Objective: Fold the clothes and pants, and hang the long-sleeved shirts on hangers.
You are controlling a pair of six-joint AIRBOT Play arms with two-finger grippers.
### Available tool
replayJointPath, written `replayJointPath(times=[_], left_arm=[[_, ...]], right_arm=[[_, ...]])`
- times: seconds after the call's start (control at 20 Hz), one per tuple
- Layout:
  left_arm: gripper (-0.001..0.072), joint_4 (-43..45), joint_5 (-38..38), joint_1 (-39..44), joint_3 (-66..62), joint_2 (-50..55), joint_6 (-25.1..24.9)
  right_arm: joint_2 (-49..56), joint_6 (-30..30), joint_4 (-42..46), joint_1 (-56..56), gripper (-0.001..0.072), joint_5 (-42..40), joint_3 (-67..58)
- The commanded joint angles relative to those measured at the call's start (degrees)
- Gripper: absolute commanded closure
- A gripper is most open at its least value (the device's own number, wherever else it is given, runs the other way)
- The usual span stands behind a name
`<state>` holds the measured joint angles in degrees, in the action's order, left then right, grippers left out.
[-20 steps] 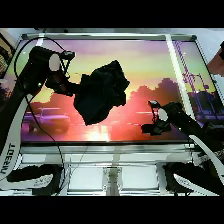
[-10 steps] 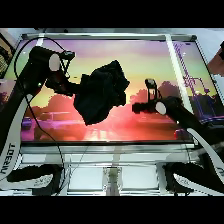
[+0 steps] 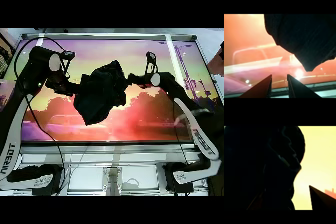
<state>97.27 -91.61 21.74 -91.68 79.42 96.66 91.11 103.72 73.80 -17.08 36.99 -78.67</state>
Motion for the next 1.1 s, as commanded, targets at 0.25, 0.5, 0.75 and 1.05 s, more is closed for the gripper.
replayJointPath(times=[0.25, 0.5, 0.75, 1.05], left_arm=[[0.0468, 0.00, 0.50, -0.02, 0.00, 0.04, 0.00], [0.0468, 0.00, 2.60, 0.00, 0.00, 0.15, 0.00], [0.0468, 0.00, 3.15, 0.11, 0.00, 0.66, -6.25], [0.0469, -2.73, 8.35, 1.66, 0.00, 0.61, -7.21]], right_arm=[[11.63, -3.15, -10.78, 0.59, 0.0112, 0.70, -6.32], [13.18, -3.41, -14.58, 0.59, 0.0444, 0.72, -6.34], [11.89, -9.77, -13.90, 2.32, 0.0675, 17.18, -17.31], [-2.93, -14.80, 14.95, 2.89, 0.0675, 45.13, -20.81]])
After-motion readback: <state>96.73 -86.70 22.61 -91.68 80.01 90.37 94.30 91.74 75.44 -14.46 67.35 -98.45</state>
